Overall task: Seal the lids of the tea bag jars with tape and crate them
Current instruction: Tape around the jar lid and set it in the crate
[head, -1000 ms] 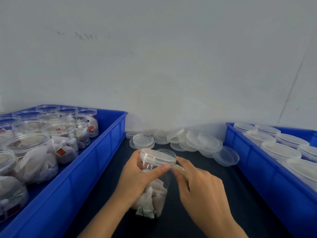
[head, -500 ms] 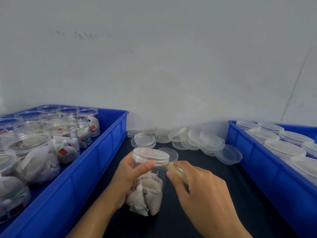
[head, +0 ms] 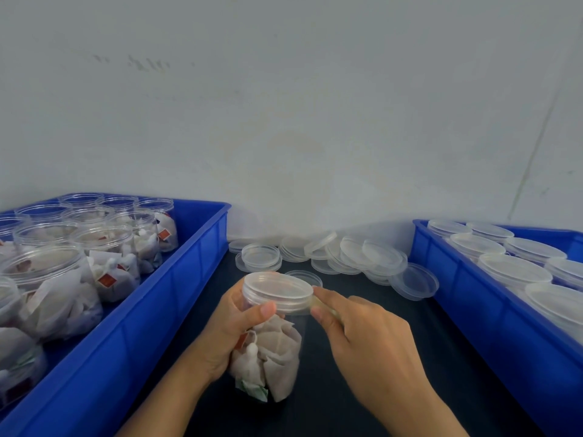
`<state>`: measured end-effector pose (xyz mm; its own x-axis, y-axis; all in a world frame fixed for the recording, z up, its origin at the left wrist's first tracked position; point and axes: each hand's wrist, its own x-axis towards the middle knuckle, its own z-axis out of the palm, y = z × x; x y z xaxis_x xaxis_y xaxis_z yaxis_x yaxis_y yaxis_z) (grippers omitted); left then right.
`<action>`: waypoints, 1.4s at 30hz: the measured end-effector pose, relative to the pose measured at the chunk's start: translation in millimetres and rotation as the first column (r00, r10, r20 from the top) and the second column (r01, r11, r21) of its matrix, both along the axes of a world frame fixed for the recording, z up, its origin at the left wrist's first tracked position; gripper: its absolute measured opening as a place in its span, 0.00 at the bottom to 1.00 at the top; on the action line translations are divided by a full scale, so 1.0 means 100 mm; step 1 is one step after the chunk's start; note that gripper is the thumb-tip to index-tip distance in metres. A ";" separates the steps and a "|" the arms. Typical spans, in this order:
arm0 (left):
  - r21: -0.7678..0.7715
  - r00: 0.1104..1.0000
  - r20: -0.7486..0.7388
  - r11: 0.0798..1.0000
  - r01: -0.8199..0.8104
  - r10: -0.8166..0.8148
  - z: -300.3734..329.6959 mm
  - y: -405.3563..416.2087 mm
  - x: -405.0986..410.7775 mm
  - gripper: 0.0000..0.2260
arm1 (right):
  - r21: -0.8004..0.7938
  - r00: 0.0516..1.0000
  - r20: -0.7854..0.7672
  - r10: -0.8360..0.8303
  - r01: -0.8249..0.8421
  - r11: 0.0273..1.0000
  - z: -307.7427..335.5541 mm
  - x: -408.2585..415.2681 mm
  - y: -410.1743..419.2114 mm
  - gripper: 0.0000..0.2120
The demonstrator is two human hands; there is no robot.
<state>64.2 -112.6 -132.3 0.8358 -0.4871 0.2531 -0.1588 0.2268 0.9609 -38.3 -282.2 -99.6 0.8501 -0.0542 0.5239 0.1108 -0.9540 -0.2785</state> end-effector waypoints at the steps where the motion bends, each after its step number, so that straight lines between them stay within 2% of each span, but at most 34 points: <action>1: -0.001 1.000 0.001 1.000 -0.003 0.003 0.00 0.00 0.00 0.49 | -0.002 1.000 0.004 0.005 -0.005 1.000 0.00 0.01 -0.01 0.21; 5: 0.004 1.000 -0.014 1.000 0.011 -0.011 0.00 -0.01 0.00 0.53 | -0.015 1.000 0.010 0.017 -0.017 1.000 0.01 0.02 -0.06 0.19; 11: 0.018 1.000 -0.012 0.999 0.028 -0.027 0.01 -0.02 -0.02 0.50 | -0.013 1.000 0.000 -0.025 0.025 1.000 -0.01 0.08 -0.05 0.19; 13: 0.074 1.000 0.007 0.997 0.021 -0.021 0.02 -0.01 -0.02 0.42 | -0.046 0.998 0.011 -0.058 0.058 0.997 -0.03 0.08 -0.02 0.19; 15: 0.116 0.999 0.038 0.993 -0.002 -0.002 0.04 -0.01 -0.04 0.28 | -0.070 0.994 0.049 -0.098 0.101 0.992 -0.04 0.07 0.03 0.18; 17: 0.138 0.993 0.078 0.986 -0.096 0.086 0.05 -0.02 -0.06 0.21 | -0.084 0.988 0.073 -0.133 0.139 0.987 -0.04 0.04 0.08 0.17; 21: 0.097 0.953 0.227 0.969 -0.228 0.202 0.06 -0.12 -0.17 0.33 | -0.188 0.977 0.074 -0.201 0.211 0.959 0.00 0.02 0.23 0.12; 23: 0.135 0.920 0.288 0.939 -0.315 0.267 0.04 -0.16 -0.18 0.39 | -0.177 0.971 0.120 -0.208 0.228 0.958 0.03 -0.02 0.30 0.09; 25: 0.164 0.873 0.347 0.895 -0.416 0.342 0.02 -0.18 -0.16 0.39 | -0.134 0.966 0.143 -0.213 0.232 0.963 -0.02 -0.04 0.35 0.08; 28: 0.158 0.865 0.315 0.877 -0.454 0.391 0.02 -0.18 -0.09 0.38 | -0.038 0.993 0.066 -0.103 0.105 0.994 -0.06 -0.07 0.35 0.06; 29: 0.153 0.867 0.297 0.876 -0.457 0.400 0.02 -0.17 -0.06 0.38 | 0.016 0.997 0.038 -0.070 0.069 0.997 -0.06 -0.07 0.33 0.08; 30: 0.147 0.868 0.284 0.876 -0.459 0.407 0.01 -0.17 -0.05 0.37 | 0.135 0.998 0.023 -0.054 0.050 0.990 -0.10 -0.05 0.29 0.11; 31: 0.140 0.868 0.277 0.877 -0.460 0.412 0.01 -0.17 -0.04 0.37 | 0.261 0.998 -0.059 -0.037 0.051 0.964 -0.11 -0.04 0.28 0.11; 33: 0.124 0.869 0.271 0.881 -0.457 0.413 0.00 -0.17 -0.04 0.36 | 0.498 0.977 -0.208 0.038 0.072 0.864 -0.07 -0.04 0.28 0.12; 34: 0.118 0.871 0.267 0.884 -0.453 0.411 0.00 -0.16 -0.05 0.36 | 0.551 0.968 -0.240 0.068 0.078 0.831 -0.05 -0.04 0.28 0.14; 36: 0.102 0.883 0.250 0.897 -0.431 0.396 0.00 -0.15 -0.05 0.36 | 0.479 0.968 -0.250 0.038 0.089 0.874 -0.01 -0.04 0.24 0.19; 38: 0.080 0.913 0.204 0.923 -0.376 0.354 0.01 -0.12 -0.05 0.36 | 0.292 0.976 -0.206 -0.065 0.125 0.948 0.03 -0.04 0.17 0.22; 42: 0.044 0.957 0.092 0.959 -0.280 0.275 0.02 -0.09 -0.07 0.37 | 0.041 0.984 -0.170 -0.062 0.069 0.997 0.12 -0.07 0.10 0.20</action>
<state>57.7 -122.1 -130.6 0.9171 -0.2541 0.3070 -0.2885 0.1082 0.9513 -44.9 -272.0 -87.9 0.9197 -0.1335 0.3691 -0.0038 -0.9434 -0.3317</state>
